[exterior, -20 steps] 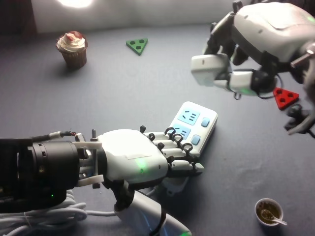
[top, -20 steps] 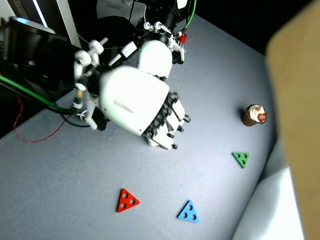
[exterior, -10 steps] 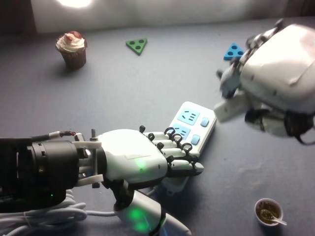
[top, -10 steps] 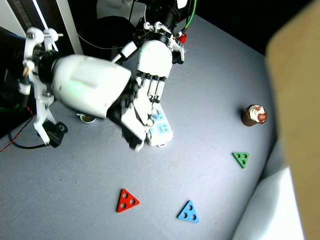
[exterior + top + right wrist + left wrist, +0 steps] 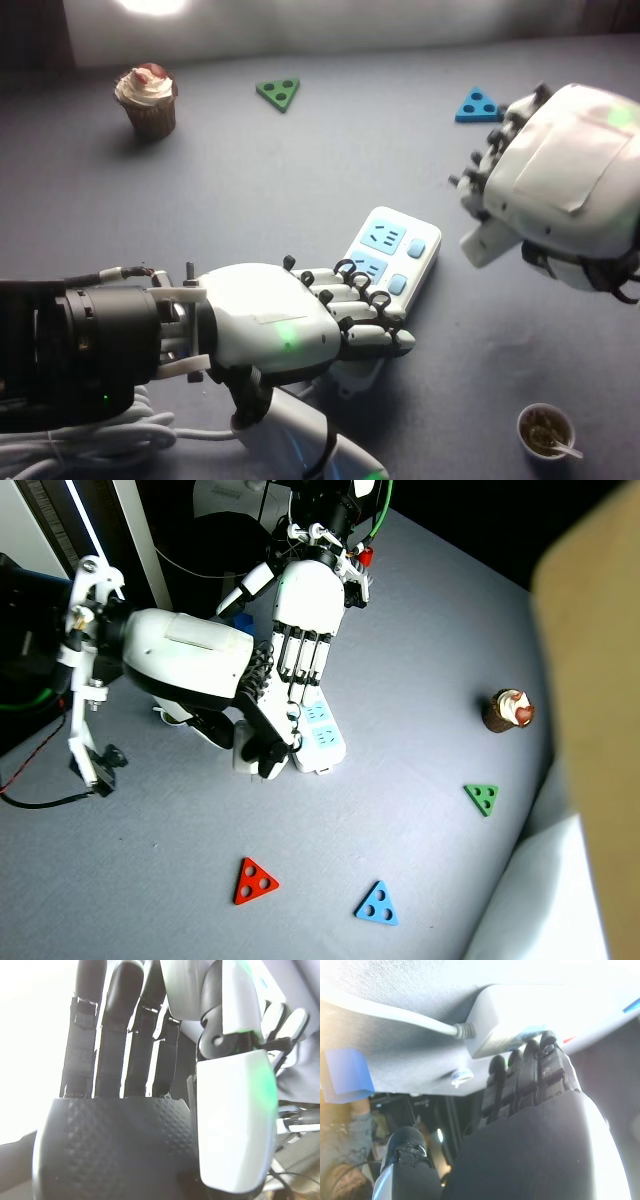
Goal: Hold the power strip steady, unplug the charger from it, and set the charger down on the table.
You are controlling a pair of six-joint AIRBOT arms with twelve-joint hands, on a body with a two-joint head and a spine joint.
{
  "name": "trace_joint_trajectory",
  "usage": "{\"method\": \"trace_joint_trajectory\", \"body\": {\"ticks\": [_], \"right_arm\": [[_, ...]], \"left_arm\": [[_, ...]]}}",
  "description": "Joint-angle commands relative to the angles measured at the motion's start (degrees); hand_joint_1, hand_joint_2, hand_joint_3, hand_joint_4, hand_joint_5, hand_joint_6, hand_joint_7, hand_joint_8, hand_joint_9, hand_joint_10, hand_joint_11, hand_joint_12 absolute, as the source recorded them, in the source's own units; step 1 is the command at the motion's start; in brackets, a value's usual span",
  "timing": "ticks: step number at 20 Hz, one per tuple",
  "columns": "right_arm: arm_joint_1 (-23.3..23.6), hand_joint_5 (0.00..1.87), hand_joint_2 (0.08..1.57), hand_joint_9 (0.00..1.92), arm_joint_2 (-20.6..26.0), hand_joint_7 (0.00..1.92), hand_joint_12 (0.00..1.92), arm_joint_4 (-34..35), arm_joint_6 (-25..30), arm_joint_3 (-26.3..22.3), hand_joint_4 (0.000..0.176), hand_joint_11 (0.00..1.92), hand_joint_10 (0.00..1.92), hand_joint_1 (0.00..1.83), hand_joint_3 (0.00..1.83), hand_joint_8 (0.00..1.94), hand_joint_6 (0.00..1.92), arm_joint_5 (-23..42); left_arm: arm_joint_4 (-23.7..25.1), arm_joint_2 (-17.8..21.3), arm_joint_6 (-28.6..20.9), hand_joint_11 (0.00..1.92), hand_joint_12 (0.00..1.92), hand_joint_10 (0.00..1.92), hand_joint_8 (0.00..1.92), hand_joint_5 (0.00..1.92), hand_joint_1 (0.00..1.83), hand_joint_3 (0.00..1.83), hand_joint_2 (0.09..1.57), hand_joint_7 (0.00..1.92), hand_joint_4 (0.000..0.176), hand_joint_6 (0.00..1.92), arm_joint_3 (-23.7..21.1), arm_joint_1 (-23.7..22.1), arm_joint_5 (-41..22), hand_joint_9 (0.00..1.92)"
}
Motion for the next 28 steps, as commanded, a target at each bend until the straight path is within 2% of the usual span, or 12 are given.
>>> {"method": "trace_joint_trajectory", "body": {"ticks": [1,4,5,7,11,12,14,15,16,17,24,28], "right_arm": [[-0.04,0.97,1.09,0.95,0.48,1.08,0.89,-2.79,-1.37,0.45,0.000,0.78,1.15,1.38,0.00,0.77,0.93,-5.38],[-1.56,0.97,1.09,0.95,0.17,1.08,0.88,-2.80,-1.79,0.51,0.000,0.79,1.15,1.38,0.00,0.78,0.93,-4.67],[-2.03,0.95,1.09,0.95,0.16,1.09,0.82,-2.83,-1.90,0.37,0.000,0.73,0.49,1.26,0.00,0.78,1.02,-4.67],[-2.65,0.96,1.09,1.07,0.07,1.12,0.74,-2.86,-2.11,0.31,0.008,0.75,0.07,1.24,0.00,0.74,1.02,-4.67],[-2.77,1.00,1.09,1.05,-0.37,1.09,0.70,-2.86,-2.11,0.68,0.018,0.72,0.00,1.23,0.00,0.75,1.00,-4.67],[-2.77,1.05,1.08,1.01,-0.44,0.96,0.70,-2.86,-2.11,0.68,0.000,0.68,0.00,1.19,0.00,0.30,0.86,-4.67],[-2.95,1.09,1.06,0.98,-0.51,0.96,0.68,-2.86,-2.11,0.48,0.000,0.64,0.00,1.18,0.00,0.03,0.78,-4.67],[-3.04,1.10,1.06,0.92,-0.57,0.92,0.66,-2.85,-2.10,0.42,0.000,0.59,0.00,1.18,0.00,0.01,0.76,-4.68],[-3.20,0.97,0.99,0.87,-0.65,0.85,0.64,-2.83,-2.10,0.33,0.000,0.53,0.00,1.16,0.00,0.01,0.28,-4.71],[-3.32,0.92,0.96,0.84,-0.66,0.81,0.65,-2.82,-2.10,0.20,0.000,0.52,0.00,1.15,0.00,0.01,0.09,-4.71],[-4.19,0.53,0.84,0.51,1.01,0.55,0.48,-2.38,-2.10,-2.22,0.000,0.30,0.00,0.90,0.00,0.00,0.00,-5.57],[-4.59,0.32,0.79,0.36,7.14,0.39,0.38,0.44,-0.65,-7.35,0.000,0.19,0.00,0.80,0.00,0.00,0.00,-6.61]], "left_arm": [[-0.18,-0.37,-0.51,0.05,0.01,0.01,0.01,0.13,0.00,0.00,0.99,0.11,0.000,0.01,-0.23,-0.06,-1.00,0.07],[-0.18,-0.37,-0.51,0.06,0.01,0.01,0.01,0.14,0.00,0.00,0.99,0.12,0.000,0.01,-0.25,-0.30,-0.92,0.08],[-0.18,-0.37,-0.51,0.05,0.01,0.01,0.01,0.14,0.00,0.00,0.99,0.12,0.000,0.01,-0.27,-0.34,-0.92,0.08],[-0.18,-0.37,-0.51,0.06,0.01,0.01,0.01,0.14,0.00,0.00,0.99,0.13,0.000,0.01,-0.30,-0.36,-0.89,0.09],[-0.18,-0.35,-0.51,0.05,0.01,0.01,0.01,0.13,0.00,0.00,1.00,0.13,0.000,0.00,-0.30,-0.36,-0.89,0.09],[-0.18,-0.35,-0.51,0.04,0.00,0.00,0.01,0.13,0.00,0.00,0.99,0.12,0.000,0.00,-0.29,-0.37,-0.89,0.08],[-0.18,-0.35,-0.51,0.04,0.00,0.00,0.00,0.13,0.00,0.00,0.99,0.11,0.000,0.00,-0.31,-0.37,-0.89,0.07],[-0.18,-0.35,-0.51,0.04,0.00,0.00,0.00,0.13,0.00,0.00,1.00,0.11,0.000,0.00,-0.32,-0.37,-0.89,0.07],[-0.18,-0.34,-0.51,0.04,0.00,0.00,0.00,0.13,0.00,0.00,1.00,0.11,0.000,0.00,-0.33,-0.37,-0.89,0.07],[-0.18,-0.34,-0.51,0.05,0.00,0.00,0.00,0.14,0.00,0.00,1.00,0.12,0.000,0.00,-0.34,-0.38,-0.89,0.08],[-0.19,-0.26,-0.70,0.06,0.01,0.00,0.00,0.13,0.00,0.00,0.99,0.12,0.000,0.00,-0.37,-0.43,-0.91,0.09],[-0.19,-0.25,-0.98,0.07,0.01,0.00,0.00,0.13,0.01,0.00,1.00,0.11,0.000,0.00,-0.36,-0.70,-1.09,0.09]]}}
